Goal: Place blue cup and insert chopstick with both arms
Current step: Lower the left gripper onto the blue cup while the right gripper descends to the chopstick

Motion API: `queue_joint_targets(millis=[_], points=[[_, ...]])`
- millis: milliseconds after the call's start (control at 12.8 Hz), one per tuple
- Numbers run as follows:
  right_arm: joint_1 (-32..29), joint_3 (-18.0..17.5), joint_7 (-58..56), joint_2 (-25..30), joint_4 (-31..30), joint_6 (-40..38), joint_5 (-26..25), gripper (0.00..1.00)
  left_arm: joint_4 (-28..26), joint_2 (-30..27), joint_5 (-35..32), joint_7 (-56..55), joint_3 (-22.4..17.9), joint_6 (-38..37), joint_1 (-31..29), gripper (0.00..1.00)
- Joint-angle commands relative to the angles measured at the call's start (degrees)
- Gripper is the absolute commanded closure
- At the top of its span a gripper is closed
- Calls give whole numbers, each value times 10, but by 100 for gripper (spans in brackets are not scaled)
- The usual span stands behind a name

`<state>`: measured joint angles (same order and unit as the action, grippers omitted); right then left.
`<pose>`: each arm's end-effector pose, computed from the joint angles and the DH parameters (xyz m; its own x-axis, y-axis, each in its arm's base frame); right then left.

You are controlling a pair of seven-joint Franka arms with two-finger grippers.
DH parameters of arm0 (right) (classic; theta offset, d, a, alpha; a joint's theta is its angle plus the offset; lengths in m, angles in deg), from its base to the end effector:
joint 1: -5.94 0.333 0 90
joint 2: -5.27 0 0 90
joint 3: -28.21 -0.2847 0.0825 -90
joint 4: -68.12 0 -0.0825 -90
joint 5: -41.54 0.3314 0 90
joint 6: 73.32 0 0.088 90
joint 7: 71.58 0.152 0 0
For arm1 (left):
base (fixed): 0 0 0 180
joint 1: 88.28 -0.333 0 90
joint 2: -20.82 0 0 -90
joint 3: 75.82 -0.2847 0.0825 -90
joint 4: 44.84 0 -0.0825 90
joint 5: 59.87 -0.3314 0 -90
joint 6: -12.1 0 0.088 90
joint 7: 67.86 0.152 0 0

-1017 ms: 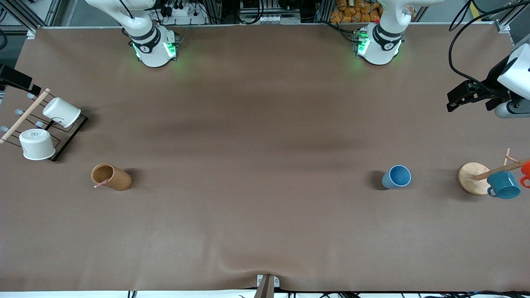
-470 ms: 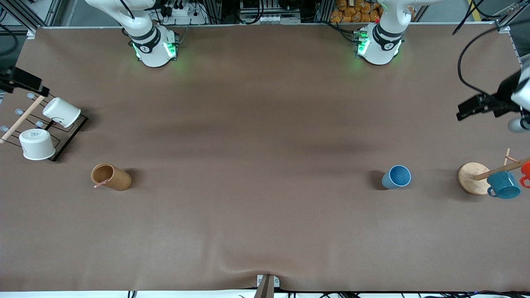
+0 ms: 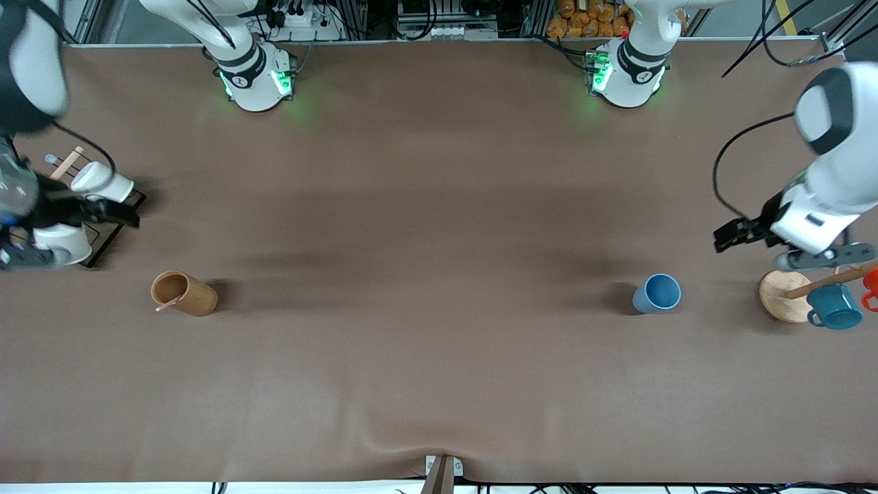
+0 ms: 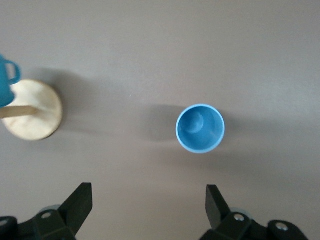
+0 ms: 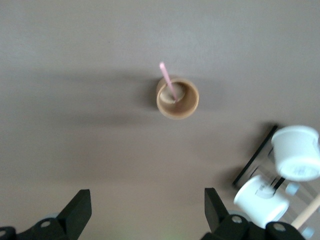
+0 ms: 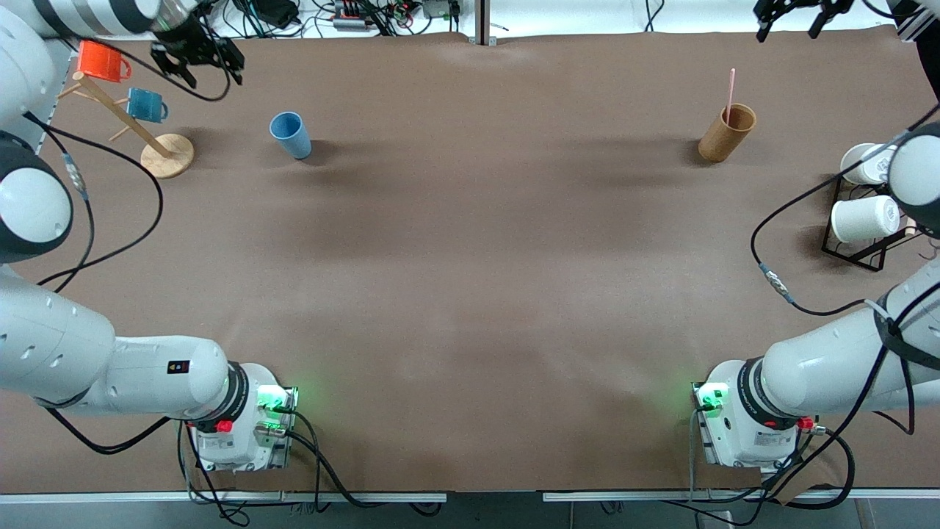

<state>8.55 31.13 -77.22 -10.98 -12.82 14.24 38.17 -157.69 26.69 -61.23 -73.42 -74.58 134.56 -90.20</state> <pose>0.5593 -0.0092 0.4596 0.9808 0.0898 -0.1731 0.1008 -0.9933 0.0558 0.5391 0.0085 0.3750 0.9931 0.0962 0.0666 0.0973 -0.9952 -0.0122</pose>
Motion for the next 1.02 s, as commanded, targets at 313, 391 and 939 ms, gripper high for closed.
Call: queue_joint_targets(millis=[313,391,939], points=[[13,2,-98,-116,17,111,-74,0,-12,107,5,6,19,133,-2,10],[13,2,-98,-129,17,131,-74,0,-10,125,5,6,22,150,-1,13],[13,2,-79,-188,17,197,-73,0,-7,176,5,6,24,179,1,73]])
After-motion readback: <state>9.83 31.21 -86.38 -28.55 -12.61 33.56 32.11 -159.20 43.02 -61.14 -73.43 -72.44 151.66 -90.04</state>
